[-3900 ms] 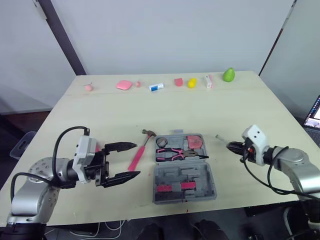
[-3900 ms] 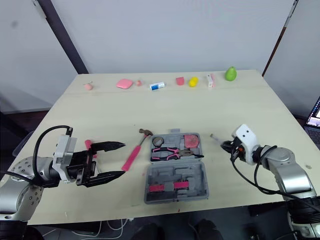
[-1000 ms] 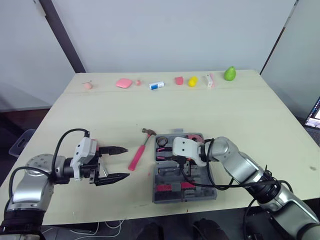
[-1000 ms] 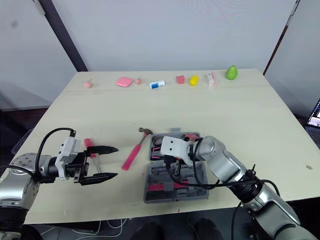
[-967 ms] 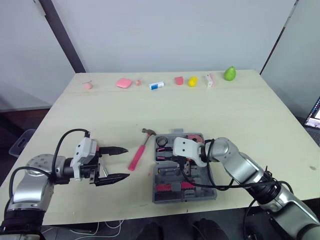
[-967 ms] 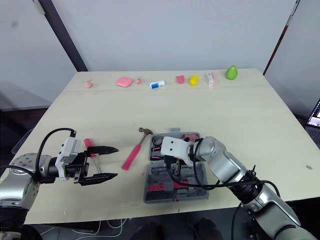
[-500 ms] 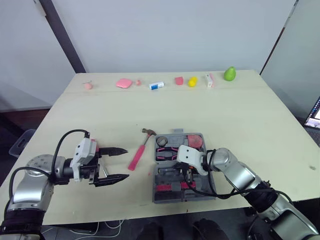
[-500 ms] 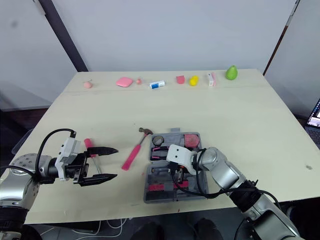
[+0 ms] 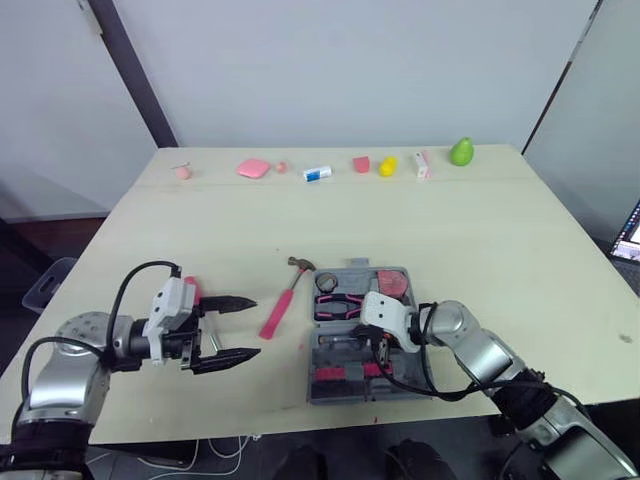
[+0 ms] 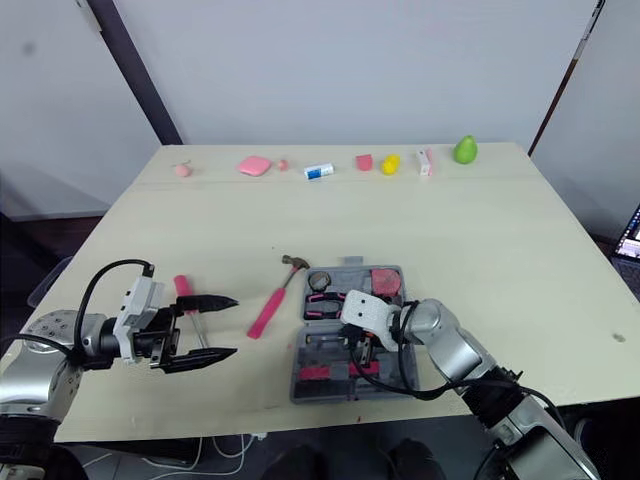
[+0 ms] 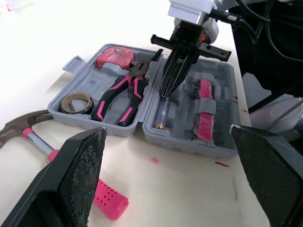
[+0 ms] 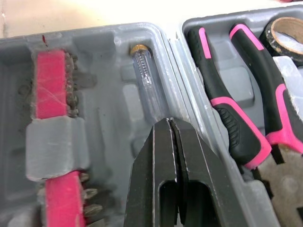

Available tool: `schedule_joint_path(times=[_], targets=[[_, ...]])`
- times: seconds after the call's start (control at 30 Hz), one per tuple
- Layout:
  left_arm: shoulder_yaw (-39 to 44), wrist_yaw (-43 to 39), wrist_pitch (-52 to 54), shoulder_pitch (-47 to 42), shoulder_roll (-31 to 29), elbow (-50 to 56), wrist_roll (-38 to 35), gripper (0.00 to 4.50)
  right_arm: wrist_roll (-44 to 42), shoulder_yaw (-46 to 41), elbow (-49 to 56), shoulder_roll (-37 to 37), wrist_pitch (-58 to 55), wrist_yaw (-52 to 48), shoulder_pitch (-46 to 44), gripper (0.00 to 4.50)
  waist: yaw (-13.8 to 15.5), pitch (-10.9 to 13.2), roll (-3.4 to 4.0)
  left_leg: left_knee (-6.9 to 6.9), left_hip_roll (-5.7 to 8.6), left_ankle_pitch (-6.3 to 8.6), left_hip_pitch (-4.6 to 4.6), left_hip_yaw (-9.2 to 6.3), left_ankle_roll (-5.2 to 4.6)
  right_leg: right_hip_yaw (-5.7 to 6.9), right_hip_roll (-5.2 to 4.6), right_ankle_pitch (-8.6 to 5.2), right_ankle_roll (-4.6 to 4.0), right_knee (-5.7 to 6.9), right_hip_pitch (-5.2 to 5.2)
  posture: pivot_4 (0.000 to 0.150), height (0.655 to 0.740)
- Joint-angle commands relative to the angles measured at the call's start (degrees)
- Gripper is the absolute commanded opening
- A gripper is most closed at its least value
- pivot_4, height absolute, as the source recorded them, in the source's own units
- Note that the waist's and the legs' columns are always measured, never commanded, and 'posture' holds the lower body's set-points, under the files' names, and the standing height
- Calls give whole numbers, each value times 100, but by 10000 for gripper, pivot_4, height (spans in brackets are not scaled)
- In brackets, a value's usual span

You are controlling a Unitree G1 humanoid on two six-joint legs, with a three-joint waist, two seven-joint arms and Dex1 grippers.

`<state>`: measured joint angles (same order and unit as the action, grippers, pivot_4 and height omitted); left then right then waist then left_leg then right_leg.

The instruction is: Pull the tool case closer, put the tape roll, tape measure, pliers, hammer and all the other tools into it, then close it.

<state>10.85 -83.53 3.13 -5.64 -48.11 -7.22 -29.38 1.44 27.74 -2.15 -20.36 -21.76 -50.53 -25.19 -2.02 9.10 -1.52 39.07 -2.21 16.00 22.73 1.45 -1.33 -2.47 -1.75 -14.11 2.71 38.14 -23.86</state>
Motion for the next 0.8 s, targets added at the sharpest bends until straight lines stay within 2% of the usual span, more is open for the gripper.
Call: schedule_joint_path(times=[0.03, 0.17, 0.3, 0.57, 0.67, 0.73, 0.77, 0.8], targets=[[220, 202, 68, 77, 63, 186, -131, 45000, -681, -823, 639, 144, 319, 154, 285, 457, 4, 1, 1, 0, 0, 0, 5, -4, 0, 3, 0, 0, 0, 0, -1, 1500, 7400], [414, 538, 232, 278, 224, 365, -288, 45000, -1443, -1734, 1268, 262, 17, 438, 827, 457, 3, 2, 2, 0, -5, 0, 7, -13, 0, 8, -1, 0, 0, -1, 0, 1500, 7400], [631, 918, 424, 490, 364, 571, -409, 45000, -1812, -2406, 1613, 153, 46, 652, 1320, 457, 10, 2, 2, 0, -6, 0, 7, -17, 0, 12, -8, 0, 1, -3, 6, 1500, 7400], [1117, 1541, 290, 1293, 764, 569, -346, 45000, -2226, -4127, 1579, -290, 1022, 836, 2979, 457, 48, 2, 4, 0, -3, 1, -1, -15, 0, 13, -12, -1, 1, -10, 16, 1500, 7400], [1291, 1622, 102, 1554, 843, 336, -279, 45000, -2390, -4605, 1430, -324, 1382, 787, 3525, 9070, 49, 2, 7, -1, -4, 1, -8, -14, -1, 11, -7, -2, 0, -11, 21, 1500, 7400], [1421, 1644, -48, 1709, 887, 130, -239, 45000, -2475, -4851, 1398, -324, 1549, 772, 3859, 18512, 48, 1, 8, 0, -4, 1, -10, -12, 0, 9, -5, -5, -4, -11, 21, 1500, 7400], [1470, 1651, -110, 1765, 905, 48, -229, 45000, -2499, -4939, 1383, -321, 1618, 779, 3979, 25621, 48, 0, 9, 0, -5, 0, -14, -8, 0, 5, -5, -10, -14, -11, 22, 1500, 7400], [1516, 1667, -154, 1814, 923, -16, -221, 45000, -2519, -5015, 1352, -326, 1687, 778, 4087, 29595, 47, 0, 9, 0, -6, 0, -20, -6, 0, 2, -5, -10, -14, -10, 25, 1500, 7400]])
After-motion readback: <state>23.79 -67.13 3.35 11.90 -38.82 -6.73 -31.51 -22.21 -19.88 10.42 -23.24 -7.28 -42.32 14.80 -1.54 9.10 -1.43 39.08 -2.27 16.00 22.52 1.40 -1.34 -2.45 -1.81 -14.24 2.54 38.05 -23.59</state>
